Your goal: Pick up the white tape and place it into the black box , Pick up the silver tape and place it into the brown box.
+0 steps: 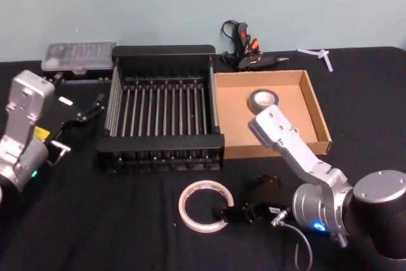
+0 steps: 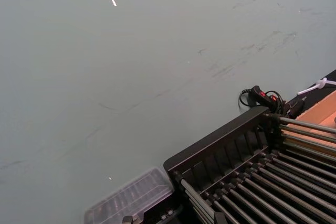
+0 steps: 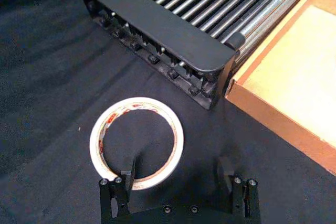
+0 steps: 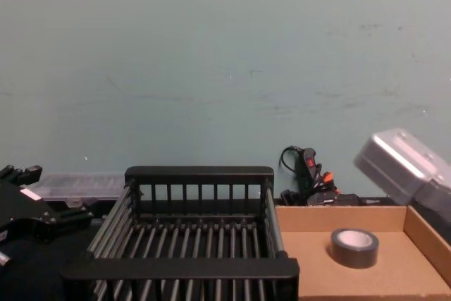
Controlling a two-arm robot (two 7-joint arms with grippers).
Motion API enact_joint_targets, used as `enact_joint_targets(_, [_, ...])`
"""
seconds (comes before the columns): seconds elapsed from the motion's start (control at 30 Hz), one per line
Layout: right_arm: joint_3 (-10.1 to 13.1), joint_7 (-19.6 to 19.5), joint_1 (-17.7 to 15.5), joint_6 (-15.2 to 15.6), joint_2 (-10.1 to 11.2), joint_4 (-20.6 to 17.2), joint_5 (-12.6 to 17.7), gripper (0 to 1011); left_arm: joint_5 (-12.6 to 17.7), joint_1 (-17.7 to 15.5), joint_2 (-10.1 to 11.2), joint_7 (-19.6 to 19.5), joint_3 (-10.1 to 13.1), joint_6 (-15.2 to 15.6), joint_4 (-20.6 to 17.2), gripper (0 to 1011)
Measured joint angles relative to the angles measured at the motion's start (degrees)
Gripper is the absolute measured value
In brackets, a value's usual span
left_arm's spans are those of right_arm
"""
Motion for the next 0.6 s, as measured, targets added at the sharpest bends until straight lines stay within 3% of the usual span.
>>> enact_joint_targets(0.6, [-1.54,1.05,2.56,0.47,-2.09,3.26,-2.69,1002,0.0,0.0,0.0,0.0,0.0,0.0,0.0,1001])
